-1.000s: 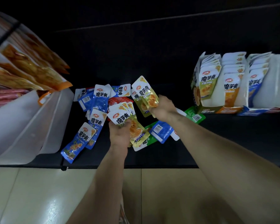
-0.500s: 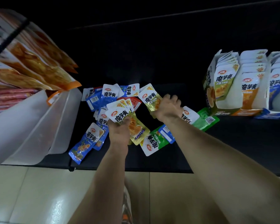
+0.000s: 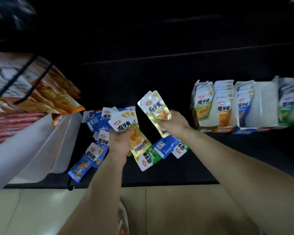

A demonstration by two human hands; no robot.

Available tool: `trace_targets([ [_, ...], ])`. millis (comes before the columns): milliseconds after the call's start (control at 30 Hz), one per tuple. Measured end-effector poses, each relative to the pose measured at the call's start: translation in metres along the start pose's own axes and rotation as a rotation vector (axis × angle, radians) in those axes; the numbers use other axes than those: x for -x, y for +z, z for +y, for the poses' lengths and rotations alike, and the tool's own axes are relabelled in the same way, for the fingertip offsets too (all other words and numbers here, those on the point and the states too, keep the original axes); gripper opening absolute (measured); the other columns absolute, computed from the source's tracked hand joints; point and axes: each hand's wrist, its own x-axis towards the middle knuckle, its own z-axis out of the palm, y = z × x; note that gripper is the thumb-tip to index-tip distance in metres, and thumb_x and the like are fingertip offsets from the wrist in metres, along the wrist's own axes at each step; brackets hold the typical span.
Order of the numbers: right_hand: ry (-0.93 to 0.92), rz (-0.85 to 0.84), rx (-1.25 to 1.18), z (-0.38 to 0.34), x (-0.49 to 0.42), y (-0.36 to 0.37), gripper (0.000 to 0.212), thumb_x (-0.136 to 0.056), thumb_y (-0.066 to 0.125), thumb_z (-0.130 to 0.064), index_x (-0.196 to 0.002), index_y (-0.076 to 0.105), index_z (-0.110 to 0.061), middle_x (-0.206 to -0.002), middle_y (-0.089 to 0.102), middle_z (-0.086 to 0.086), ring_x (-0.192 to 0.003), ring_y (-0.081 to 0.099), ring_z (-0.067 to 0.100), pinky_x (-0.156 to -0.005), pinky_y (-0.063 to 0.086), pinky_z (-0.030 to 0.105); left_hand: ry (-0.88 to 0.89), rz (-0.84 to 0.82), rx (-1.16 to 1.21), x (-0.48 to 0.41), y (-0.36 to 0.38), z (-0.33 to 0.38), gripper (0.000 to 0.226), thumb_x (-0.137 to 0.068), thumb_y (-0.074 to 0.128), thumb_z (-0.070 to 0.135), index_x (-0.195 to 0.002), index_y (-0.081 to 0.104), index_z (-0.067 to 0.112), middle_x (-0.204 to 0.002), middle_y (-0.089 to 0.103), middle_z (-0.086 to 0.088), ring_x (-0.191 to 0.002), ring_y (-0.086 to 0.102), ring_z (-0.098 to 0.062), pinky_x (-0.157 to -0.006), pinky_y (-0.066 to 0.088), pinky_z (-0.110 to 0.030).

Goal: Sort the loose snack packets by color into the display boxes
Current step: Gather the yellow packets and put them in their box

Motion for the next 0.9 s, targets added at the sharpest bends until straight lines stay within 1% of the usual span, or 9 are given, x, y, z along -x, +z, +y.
trace_targets([
  [100,-0.025,-0.038,-0.197,-0.019,0.054,-0.039,0.081,-0.086,0.074,-0.046,-0.15,0.038,-0.011,-0.137,0.056,0.005,-0.123,0.054,0.023,-0.107,0.045,0.041,-0.018,-0.151,0.072,0.046,-0.002,0.035,0.046,-0.08,0.08,0.024,-0.118,0.054,0.024,-0.115,0.072,-0.005,-0.104,0.07,-0.028,-0.098,0.05,-0.056],
  [167,-0.034,-0.043,-0.294,-0.038,0.101,-0.065,0.084,-0.083,0.078,-0.044,-0.15,0.037,-0.012,-0.14,0.055,0.006,-0.123,0.055,0.024,-0.11,0.043,0.05,-0.003,-0.245,0.108,0.08,-0.004,0.058,0.079,-0.066,0.087,0.028,-0.135,0.048,0.024,-0.12,0.071,-0.004,-0.104,0.071,-0.028,-0.094,0.053,-0.056],
  [200,-0.04,-0.051,-0.322,-0.046,0.124,-0.078,0.078,-0.082,0.078,-0.041,-0.146,0.043,-0.014,-0.138,0.058,0.005,-0.12,0.058,0.022,-0.109,0.043,0.05,0.012,-0.296,0.136,0.104,-0.003,0.073,0.081,-0.069,0.086,0.025,-0.139,0.046,0.023,-0.119,0.072,-0.005,-0.102,0.072,-0.028,-0.09,0.055,-0.055],
  [300,-0.077,-0.094,-0.363,-0.057,0.19,-0.109,0.041,-0.084,0.078,-0.037,-0.121,0.067,-0.024,-0.116,0.073,-0.004,-0.111,0.066,0.019,-0.106,0.045,0.053,0.063,-0.433,0.195,0.168,-0.005,0.104,0.044,-0.085,0.076,0.011,-0.122,0.058,0.024,-0.111,0.074,-0.007,-0.097,0.073,-0.028,-0.082,0.059,-0.05],
  [367,-0.088,-0.083,-0.393,-0.059,0.232,-0.123,0.028,-0.088,0.076,-0.031,-0.115,0.069,-0.029,-0.11,0.075,-0.008,-0.11,0.067,0.019,-0.105,0.046,0.054,0.057,-0.538,0.193,0.207,-0.009,0.116,0.044,-0.084,0.077,0.014,-0.121,0.059,0.028,-0.111,0.075,-0.005,-0.098,0.073,-0.028,-0.082,0.059,-0.05],
  [500,-0.099,-0.059,-0.538,-0.053,0.287,-0.132,0.019,-0.091,0.072,-0.023,-0.11,0.07,-0.025,-0.102,0.076,-0.005,-0.097,0.072,0.016,-0.084,0.059,0.044,0.056,-0.651,0.155,0.263,-0.017,0.119,0.052,-0.073,0.081,0.024,-0.121,0.062,0.026,-0.112,0.075,-0.005,-0.101,0.072,-0.029,-0.088,0.057,-0.054],
  [600,-0.075,-0.033,-0.572,-0.047,0.298,-0.131,0.016,-0.088,0.075,-0.022,-0.103,0.071,-0.023,-0.093,0.077,-0.008,-0.081,0.072,0.003,-0.068,0.052,0.024,0.076,-0.662,0.171,0.278,-0.018,0.11,0.039,-0.083,0.076,0.019,-0.119,0.063,0.025,-0.111,0.075,-0.005,-0.102,0.072,-0.029,-0.089,0.056,-0.056],
  [733,-0.041,-0.064,-0.53,-0.046,0.288,-0.131,0.062,-0.076,0.086,-0.03,-0.13,0.06,-0.018,-0.113,0.075,-0.005,-0.103,0.071,0.01,-0.097,0.051,0.035,0.133,-0.628,0.17,0.277,-0.012,0.1,0.049,-0.076,0.079,0.021,-0.122,0.062,0.023,-0.113,0.075,-0.005,-0.109,0.07,-0.028,-0.094,0.053,-0.058],
  [900,-0.011,-0.09,-0.604,-0.043,0.272,-0.133,0.096,-0.057,0.094,-0.04,-0.141,0.051,-0.023,-0.133,0.065,-0.003,-0.122,0.06,0.019,-0.111,0.039,0.05,0.184,-0.572,0.154,0.269,0.007,0.098,0.059,-0.064,0.088,0.034,-0.118,0.064,0.026,-0.111,0.076,0.003,-0.113,0.067,-0.02,-0.105,0.046,-0.054],
])
